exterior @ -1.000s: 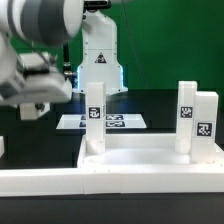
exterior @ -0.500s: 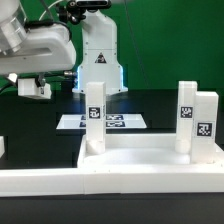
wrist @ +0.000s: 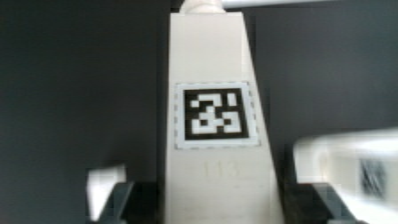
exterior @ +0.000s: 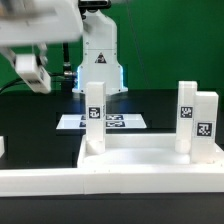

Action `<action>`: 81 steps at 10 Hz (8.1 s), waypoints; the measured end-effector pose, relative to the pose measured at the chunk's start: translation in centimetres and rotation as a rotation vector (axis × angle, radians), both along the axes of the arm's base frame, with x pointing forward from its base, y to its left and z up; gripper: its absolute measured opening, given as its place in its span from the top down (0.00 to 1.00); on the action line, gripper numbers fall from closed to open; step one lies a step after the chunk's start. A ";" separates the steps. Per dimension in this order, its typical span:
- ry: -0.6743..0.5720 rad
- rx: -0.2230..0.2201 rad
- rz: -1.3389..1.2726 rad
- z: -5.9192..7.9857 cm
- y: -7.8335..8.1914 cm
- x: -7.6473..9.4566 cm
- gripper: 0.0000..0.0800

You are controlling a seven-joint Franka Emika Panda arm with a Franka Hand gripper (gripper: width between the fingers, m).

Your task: Assemble desk

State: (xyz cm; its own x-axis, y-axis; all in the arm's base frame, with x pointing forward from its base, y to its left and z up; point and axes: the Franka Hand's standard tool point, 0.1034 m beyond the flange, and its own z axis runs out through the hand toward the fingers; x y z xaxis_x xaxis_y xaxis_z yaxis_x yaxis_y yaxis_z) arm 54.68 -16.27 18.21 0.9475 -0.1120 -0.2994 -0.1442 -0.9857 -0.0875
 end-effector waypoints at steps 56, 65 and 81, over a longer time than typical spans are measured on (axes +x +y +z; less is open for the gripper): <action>-0.812 -0.265 -0.102 -6.1 11.7 8.1 0.19; -0.374 -0.077 -0.137 -4.1 12.4 8.1 0.19; -0.304 -0.102 -0.231 -6.3 10.5 8.2 0.64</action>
Offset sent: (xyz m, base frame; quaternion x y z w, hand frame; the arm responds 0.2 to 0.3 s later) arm 0.0000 0.0000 0.0000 0.0000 0.1938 0.0000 0.9810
